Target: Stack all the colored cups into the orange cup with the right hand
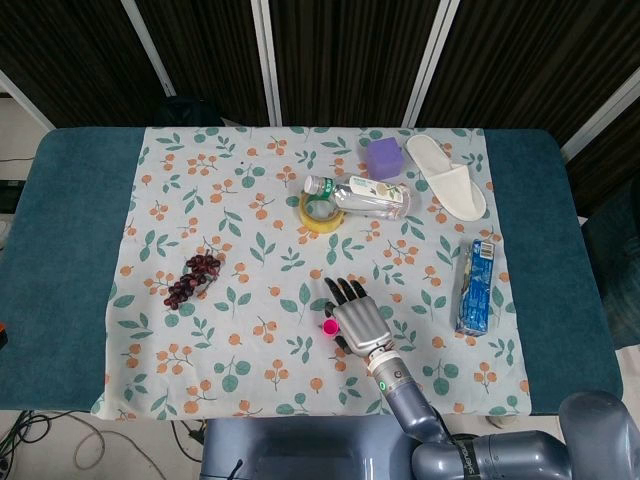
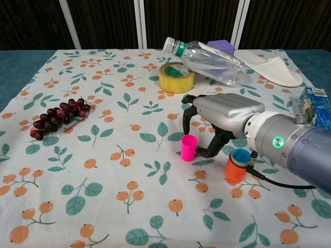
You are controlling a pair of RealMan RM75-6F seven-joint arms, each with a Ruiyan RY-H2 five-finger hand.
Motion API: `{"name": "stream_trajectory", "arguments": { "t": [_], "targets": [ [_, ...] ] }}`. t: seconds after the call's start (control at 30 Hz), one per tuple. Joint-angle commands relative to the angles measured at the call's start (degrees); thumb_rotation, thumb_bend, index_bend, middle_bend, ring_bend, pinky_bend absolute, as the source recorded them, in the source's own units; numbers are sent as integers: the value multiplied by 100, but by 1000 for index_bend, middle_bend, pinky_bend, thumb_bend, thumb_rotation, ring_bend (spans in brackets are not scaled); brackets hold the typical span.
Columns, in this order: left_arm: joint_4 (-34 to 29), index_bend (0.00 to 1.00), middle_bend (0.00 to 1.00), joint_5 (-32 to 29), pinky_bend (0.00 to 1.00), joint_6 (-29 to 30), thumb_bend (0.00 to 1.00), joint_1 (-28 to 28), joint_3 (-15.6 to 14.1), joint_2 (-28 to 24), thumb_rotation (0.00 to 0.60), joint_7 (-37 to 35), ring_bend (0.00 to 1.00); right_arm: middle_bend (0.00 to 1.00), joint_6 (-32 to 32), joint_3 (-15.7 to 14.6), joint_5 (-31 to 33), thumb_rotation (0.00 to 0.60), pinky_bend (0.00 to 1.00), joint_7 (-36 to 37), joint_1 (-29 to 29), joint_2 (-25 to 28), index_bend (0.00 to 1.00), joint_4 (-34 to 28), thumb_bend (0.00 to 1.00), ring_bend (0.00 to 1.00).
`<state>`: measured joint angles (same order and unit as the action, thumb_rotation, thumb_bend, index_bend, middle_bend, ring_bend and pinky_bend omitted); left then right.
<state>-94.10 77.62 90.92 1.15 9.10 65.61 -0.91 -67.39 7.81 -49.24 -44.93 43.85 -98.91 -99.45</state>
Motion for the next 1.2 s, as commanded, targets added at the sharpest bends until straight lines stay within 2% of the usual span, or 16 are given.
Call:
{"name": "stream_trajectory", "arguments": {
  "t": [0.03, 0.83, 1.03, 1.2],
  "targets": [
    [2, 150, 8, 1, 0, 4, 763, -1, 1, 1, 600, 1, 0, 0, 1, 7, -3, 600, 119, 20, 0, -15, 417, 16, 392, 15],
    [7, 150, 8, -14, 0, 4, 764, -3, 9, -1, 600, -6, 0, 0, -60, 3, -87, 600, 137, 37, -13, -47, 503, -47, 392, 27],
    [16, 150, 8, -8, 0, 1, 764, 1, 7, 1, 600, 2, 0, 0, -247, 2, -181, 600, 141, -51, -79, 215, 505, -438, 392, 27],
    [10, 150, 8, 7, 0, -2, 764, 3, -7, 8, 600, 28, 0, 0, -530, -46, -208, 600, 143, -150, -248, 725, 504, -1128, 393, 27]
  ]
}}
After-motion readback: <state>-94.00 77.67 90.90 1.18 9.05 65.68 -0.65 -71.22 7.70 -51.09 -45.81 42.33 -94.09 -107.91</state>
